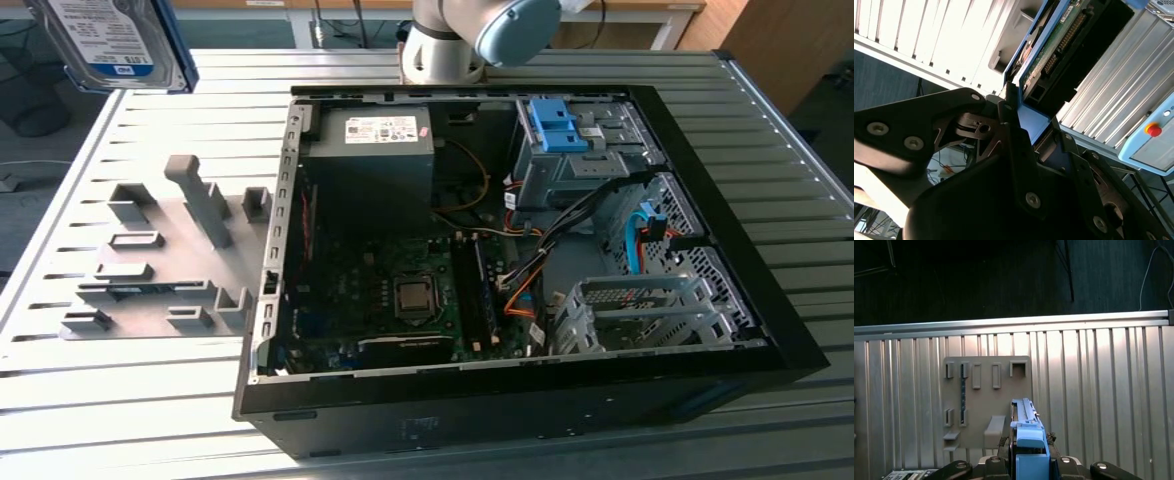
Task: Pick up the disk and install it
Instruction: 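Pick up the disk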
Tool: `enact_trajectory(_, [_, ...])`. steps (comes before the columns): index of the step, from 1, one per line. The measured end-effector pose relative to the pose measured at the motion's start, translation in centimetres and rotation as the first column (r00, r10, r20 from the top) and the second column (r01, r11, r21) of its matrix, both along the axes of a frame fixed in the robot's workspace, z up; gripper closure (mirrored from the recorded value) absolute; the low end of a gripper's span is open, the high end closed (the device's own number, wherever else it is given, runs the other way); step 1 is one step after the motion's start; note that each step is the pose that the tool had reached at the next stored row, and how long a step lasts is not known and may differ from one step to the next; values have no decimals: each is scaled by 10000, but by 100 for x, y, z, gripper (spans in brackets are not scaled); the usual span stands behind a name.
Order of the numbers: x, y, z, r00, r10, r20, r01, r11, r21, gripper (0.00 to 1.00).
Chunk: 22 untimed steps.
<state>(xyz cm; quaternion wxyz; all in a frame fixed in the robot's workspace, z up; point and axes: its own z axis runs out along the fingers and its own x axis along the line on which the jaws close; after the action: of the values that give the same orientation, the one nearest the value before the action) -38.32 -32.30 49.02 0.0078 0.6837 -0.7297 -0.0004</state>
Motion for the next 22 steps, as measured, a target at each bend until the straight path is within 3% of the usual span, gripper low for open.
enact_trajectory(22, [215, 0, 0, 10000, -1, -1, 1, 10000, 0, 64])
